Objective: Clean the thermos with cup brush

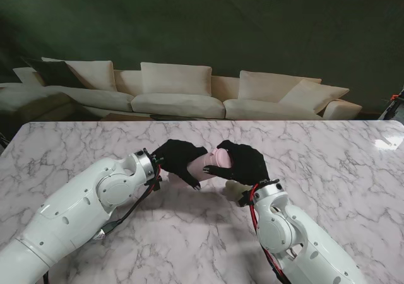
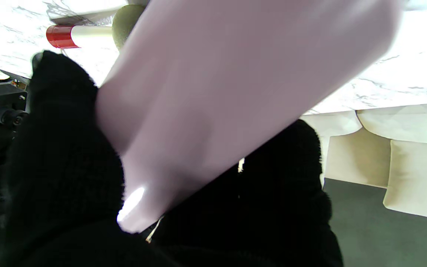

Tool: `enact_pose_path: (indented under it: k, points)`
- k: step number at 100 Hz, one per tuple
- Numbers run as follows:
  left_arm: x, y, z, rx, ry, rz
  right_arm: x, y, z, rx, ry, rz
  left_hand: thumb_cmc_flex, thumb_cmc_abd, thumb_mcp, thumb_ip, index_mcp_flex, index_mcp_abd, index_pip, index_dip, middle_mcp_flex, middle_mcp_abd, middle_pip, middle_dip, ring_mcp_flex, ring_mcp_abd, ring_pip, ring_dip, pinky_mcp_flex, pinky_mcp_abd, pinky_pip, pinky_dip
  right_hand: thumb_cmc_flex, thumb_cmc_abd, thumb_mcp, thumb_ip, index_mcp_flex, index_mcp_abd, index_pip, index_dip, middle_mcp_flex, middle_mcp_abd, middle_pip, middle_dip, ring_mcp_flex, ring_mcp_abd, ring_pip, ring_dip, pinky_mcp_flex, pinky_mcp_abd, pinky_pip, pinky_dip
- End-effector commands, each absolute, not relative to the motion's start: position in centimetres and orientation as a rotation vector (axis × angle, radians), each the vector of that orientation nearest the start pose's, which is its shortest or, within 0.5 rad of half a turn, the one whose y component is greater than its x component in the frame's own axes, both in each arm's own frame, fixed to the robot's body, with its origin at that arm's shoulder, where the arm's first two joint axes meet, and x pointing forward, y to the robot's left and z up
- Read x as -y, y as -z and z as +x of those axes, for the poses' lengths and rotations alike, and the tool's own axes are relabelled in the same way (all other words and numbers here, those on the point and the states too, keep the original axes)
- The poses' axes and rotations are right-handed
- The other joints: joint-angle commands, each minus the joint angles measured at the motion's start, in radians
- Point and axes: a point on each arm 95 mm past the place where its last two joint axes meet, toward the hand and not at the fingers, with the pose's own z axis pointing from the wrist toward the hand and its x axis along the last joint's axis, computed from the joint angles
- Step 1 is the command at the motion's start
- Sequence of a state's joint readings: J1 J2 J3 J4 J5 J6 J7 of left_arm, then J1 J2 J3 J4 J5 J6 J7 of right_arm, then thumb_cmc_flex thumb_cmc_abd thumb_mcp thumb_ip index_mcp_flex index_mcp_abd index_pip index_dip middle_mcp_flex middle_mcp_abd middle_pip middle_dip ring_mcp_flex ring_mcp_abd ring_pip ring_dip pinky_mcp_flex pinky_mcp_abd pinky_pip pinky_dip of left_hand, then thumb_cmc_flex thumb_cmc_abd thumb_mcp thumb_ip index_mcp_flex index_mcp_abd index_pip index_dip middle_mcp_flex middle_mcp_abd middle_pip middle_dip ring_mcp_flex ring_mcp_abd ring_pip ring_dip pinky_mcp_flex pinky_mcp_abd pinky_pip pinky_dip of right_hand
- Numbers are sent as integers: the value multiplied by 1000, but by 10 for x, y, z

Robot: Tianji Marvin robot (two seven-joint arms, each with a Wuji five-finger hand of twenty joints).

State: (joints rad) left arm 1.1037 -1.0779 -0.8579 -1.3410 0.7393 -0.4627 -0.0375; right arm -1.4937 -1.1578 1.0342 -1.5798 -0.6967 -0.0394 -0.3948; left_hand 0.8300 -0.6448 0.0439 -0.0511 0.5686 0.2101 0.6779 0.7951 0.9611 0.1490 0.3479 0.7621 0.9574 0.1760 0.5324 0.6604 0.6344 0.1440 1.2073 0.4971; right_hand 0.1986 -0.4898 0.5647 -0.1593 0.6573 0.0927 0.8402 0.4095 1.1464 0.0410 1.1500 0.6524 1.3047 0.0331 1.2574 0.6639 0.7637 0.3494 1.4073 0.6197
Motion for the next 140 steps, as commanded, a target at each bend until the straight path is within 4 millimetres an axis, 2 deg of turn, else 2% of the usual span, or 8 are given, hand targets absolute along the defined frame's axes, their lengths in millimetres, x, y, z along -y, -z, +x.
enact_pose_path:
  k: [1,29,64,75,91,104,118,140]
  points:
    - [88,276,467,-1927,1928,-837,-76,304,395,-1091,-1963,1291,401,388,354,57,86,-221,161,52,1,-33,53,28,89,-94,195,71,9,-102,45,22,-12,74,-8,18,7,31,-35,-63,169,-101,49,-33,11,16,80,34,27,52,42,-33]
    - [88,276,467,-1932,1920,-841,-77,304,386,-1127,-1886,1417,401,389,354,57,86,-220,160,51,1,-34,54,28,89,-93,195,70,10,-102,46,22,-547,339,78,49,-521,-125,-217,-204,-285,-14,-160,-79,-113,154,-320,-133,-84,130,30,-81]
    - [88,276,467,-1927,1921,-841,-60,292,377,-1093,-1867,1370,401,388,354,57,87,-220,161,51,1,-32,54,28,89,-93,196,70,8,-100,46,22,-534,387,36,61,-559,-194,-665,53,-941,7,-491,-329,-633,144,-712,-195,-287,143,-87,3]
    - [87,276,467,-1926,1921,-839,-51,288,375,-1077,-1898,1355,400,389,354,57,87,-220,161,51,1,-33,54,28,89,-93,196,70,9,-101,46,22,-438,341,38,65,-519,-181,-872,82,-968,5,-652,-400,-737,146,-876,-292,-417,170,-245,-61]
    - [85,275,467,-1923,1919,-837,-32,280,371,-1107,-2038,1276,401,388,354,57,87,-219,160,51,1,-32,54,28,89,-92,196,71,7,-99,46,22,-12,200,41,141,-498,-196,-889,-248,-969,4,-835,-463,-810,126,-1009,-382,-489,161,-359,-153]
    - [84,274,466,-1919,1918,-835,-24,279,361,-1132,-2092,1242,401,389,355,57,87,-219,160,51,1,-33,54,28,89,-92,196,71,7,-98,47,22,187,56,442,339,-499,-275,-865,-219,-966,-6,-831,-459,-784,94,-1002,-376,-482,133,-367,-159]
    - [85,274,465,-1924,1916,-834,-18,281,357,-1189,-2060,1133,401,390,355,57,87,-220,160,51,1,-33,54,27,88,-91,196,71,7,-98,47,23,360,-62,800,261,-513,-401,-853,24,-965,-14,-794,-444,-755,66,-977,-371,-442,126,-354,-146]
    - [86,274,464,-1927,1918,-833,-9,285,370,-1328,-2025,963,401,390,355,56,87,-219,159,51,0,-32,54,27,89,-90,197,71,8,-98,48,23,590,-87,804,132,-485,-534,-723,214,-967,-30,-823,-458,-767,24,-986,-386,-468,80,-387,-160]
